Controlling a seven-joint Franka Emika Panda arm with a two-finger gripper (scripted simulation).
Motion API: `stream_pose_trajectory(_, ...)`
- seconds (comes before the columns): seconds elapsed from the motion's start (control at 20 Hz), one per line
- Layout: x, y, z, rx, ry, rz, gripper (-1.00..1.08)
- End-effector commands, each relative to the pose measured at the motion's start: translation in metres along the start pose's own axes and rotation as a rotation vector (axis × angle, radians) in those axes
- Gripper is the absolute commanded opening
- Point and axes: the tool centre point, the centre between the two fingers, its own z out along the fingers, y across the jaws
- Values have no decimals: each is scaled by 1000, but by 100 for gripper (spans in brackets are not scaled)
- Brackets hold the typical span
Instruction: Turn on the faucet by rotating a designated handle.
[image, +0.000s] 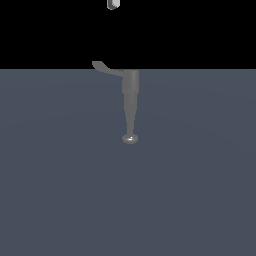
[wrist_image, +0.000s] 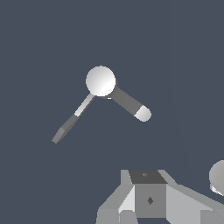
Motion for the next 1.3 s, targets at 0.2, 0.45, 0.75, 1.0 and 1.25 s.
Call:
stream_pose_trajectory(0.2, 14, -35, 26, -8, 15, 164, -100)
stream_pose_trajectory(0.45, 23, -61, 49, -13, 35, 287, -100)
stream_pose_trajectory(0.75, 32, -92, 78, -17, 68, 429, -100)
stream_pose_trajectory(1.0, 36, -112, 99, -16, 96, 525, -100)
stream_pose_trajectory(1.25, 38, -126, 115, -14, 118, 590, -100)
